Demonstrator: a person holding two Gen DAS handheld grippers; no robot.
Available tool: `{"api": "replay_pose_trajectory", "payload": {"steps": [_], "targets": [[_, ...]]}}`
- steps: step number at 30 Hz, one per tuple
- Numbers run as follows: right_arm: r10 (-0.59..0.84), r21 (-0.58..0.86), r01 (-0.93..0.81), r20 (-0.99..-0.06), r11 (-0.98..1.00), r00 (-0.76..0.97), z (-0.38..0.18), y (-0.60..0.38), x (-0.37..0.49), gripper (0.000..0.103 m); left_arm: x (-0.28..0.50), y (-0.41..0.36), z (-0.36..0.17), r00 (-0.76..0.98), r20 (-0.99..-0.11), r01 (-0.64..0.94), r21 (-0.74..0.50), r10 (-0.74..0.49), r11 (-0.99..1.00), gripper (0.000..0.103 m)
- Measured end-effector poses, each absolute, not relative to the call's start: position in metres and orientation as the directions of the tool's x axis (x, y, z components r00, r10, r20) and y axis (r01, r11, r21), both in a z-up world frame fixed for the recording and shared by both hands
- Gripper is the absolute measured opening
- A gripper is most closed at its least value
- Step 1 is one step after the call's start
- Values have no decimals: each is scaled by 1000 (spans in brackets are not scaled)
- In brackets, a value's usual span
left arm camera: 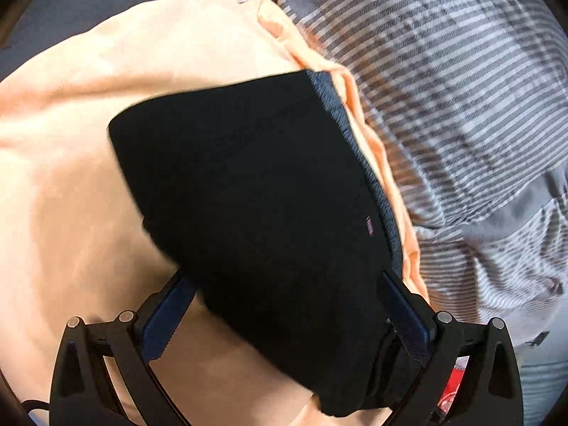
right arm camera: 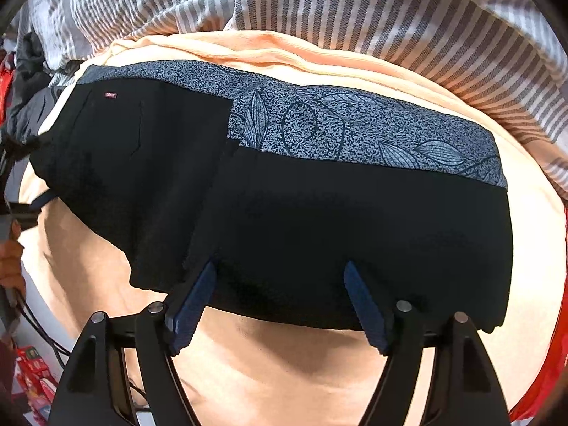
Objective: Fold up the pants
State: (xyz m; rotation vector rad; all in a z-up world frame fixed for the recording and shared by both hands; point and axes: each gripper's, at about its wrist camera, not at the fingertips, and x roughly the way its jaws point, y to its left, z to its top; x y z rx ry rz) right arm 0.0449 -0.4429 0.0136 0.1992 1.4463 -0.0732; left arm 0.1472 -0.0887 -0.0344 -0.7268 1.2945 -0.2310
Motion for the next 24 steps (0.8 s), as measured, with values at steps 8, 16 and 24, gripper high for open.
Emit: {"api": "replay_pose_trajectory", "payload": {"steps": [8,16,24], "targets": [[48,68,156,-991,985,127,11,-435,49,81,161,-91,-32,340,-736,-208,-666,-585,716,102],[50,71,152,-989,986,136,12,-436,48,81,172,-112,-37,297,-830,-232,-542,-472,807,91],[104,132,162,-980,978,171,52,-447,70,72,162,-135,-7,304,-928,-103,-258,-217,961,25]]}}
